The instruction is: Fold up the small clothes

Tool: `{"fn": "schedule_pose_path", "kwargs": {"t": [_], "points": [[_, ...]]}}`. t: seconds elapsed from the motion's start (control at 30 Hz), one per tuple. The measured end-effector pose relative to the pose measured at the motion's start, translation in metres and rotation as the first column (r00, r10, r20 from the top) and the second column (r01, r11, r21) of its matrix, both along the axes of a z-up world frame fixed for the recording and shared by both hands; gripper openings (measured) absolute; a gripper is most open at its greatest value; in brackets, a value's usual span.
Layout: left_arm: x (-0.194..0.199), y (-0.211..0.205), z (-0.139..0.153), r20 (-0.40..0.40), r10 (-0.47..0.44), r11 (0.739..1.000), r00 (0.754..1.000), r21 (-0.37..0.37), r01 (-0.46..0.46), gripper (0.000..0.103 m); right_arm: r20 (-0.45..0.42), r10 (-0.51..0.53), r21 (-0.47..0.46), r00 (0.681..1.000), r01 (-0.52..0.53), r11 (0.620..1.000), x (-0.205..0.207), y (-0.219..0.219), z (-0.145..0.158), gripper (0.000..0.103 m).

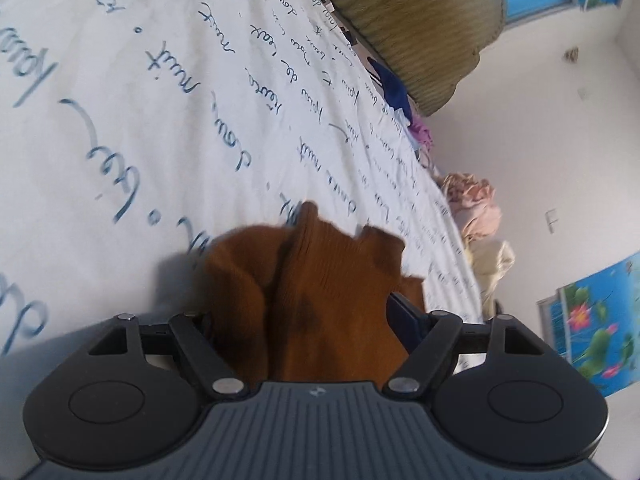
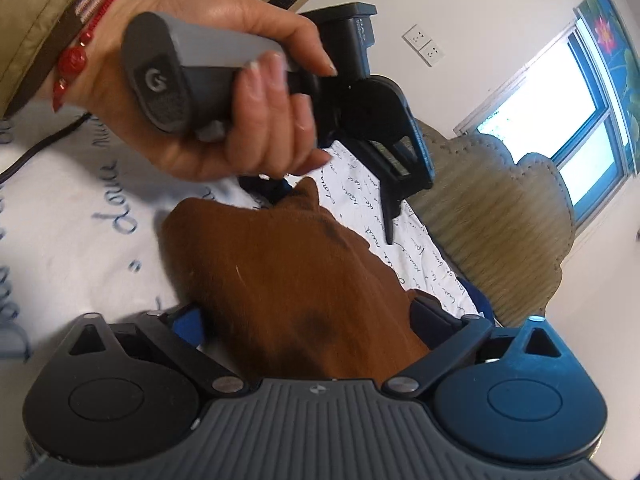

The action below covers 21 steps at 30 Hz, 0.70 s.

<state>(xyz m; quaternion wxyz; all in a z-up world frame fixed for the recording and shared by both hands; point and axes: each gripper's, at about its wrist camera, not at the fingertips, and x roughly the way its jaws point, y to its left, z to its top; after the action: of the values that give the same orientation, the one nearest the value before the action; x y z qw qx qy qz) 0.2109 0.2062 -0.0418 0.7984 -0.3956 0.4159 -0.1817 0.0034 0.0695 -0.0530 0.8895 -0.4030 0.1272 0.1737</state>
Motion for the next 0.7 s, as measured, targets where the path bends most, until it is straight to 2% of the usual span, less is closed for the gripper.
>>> {"fn": "schedule_pose_path", "kwargs": {"t": [0.03, 0.07, 0.13, 0.17, 0.23, 0.3, 0.33, 0.47, 0.7], "points": [[0.005, -0.001, -0.001, -0.004, 0.0, 1.0, 1.0, -0.004, -0.001, 0.073, -0.003, 0.004, 0.004, 1.0, -0.004, 1.0, 0.003, 0.002, -0.001, 0.077], [0.009, -0.003, -0.001, -0.013, 0.001, 1.0, 1.0, 0.006, -0.001, 0.068, -0.006, 0.008, 0.005, 1.0, -0.008, 1.0, 0.005, 0.005, -0.002, 0.069], [0.019, -0.008, -0.002, -0.038, 0.001, 0.999, 0.999, 0.048, 0.0, 0.047, -0.015, 0.019, -0.008, 1.0, -0.02, 1.0, 0.009, 0.009, -0.006, 0.039], [0.021, -0.009, -0.003, -0.051, 0.007, 0.998, 0.999, 0.07, -0.003, 0.042, -0.017, 0.029, -0.017, 0.999, -0.029, 0.999, 0.008, 0.011, -0.008, 0.033], [0.025, -0.013, -0.003, -0.071, 0.019, 0.994, 0.997, 0.11, -0.011, 0.027, -0.012, 0.05, -0.03, 0.999, -0.051, 0.998, 0.006, 0.012, -0.012, 0.013], [0.026, -0.016, -0.001, -0.079, 0.032, 0.988, 0.996, 0.151, -0.02, 0.015, -0.001, 0.065, -0.044, 0.998, -0.065, 0.997, 0.003, 0.014, -0.015, 0.012], [0.026, -0.018, 0.0, -0.079, 0.037, 0.985, 0.996, 0.171, -0.023, 0.013, 0.002, 0.071, -0.045, 0.997, -0.071, 0.996, 0.002, 0.013, -0.016, 0.011], [0.018, -0.032, 0.019, -0.041, 0.047, 0.957, 0.998, 0.288, -0.034, 0.011, 0.008, 0.088, -0.019, 0.996, -0.088, 0.996, -0.001, 0.008, -0.011, 0.01], [0.001, -0.074, 0.077, 0.078, 0.045, 0.872, 0.996, 0.483, -0.077, 0.011, 0.082, 0.096, 0.052, 0.992, -0.1, 0.994, -0.021, -0.02, 0.006, 0.01]]}}
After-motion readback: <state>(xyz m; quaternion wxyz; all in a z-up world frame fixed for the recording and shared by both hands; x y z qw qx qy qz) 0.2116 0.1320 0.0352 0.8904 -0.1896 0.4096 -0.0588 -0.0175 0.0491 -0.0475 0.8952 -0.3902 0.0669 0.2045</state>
